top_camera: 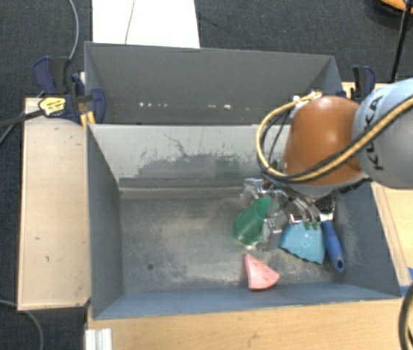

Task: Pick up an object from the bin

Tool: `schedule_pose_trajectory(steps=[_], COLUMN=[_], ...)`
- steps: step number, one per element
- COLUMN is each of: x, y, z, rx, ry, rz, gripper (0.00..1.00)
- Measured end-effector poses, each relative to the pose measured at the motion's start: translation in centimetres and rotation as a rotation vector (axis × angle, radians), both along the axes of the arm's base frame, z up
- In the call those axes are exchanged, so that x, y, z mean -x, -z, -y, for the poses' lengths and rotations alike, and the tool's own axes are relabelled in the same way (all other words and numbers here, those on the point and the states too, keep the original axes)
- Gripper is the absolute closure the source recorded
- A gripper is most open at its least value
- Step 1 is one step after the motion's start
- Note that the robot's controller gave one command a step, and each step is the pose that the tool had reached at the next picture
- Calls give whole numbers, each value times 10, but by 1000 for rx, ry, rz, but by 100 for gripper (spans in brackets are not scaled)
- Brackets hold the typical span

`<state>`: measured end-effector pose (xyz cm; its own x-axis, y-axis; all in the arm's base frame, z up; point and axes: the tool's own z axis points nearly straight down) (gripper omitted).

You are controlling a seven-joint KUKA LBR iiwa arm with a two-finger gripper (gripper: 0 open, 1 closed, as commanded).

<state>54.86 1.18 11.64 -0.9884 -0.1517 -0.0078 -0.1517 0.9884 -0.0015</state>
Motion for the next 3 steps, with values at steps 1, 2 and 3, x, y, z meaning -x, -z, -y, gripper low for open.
schedule_pose_trajectory(steps=[1, 2, 3], x=[1, -1, -1], y=[4, 19, 19], z=[10, 15, 15], rx=[-3, -8, -8], ry=[-119, 208, 209], rz=[-1, 3, 3], gripper=[0, 100, 100])
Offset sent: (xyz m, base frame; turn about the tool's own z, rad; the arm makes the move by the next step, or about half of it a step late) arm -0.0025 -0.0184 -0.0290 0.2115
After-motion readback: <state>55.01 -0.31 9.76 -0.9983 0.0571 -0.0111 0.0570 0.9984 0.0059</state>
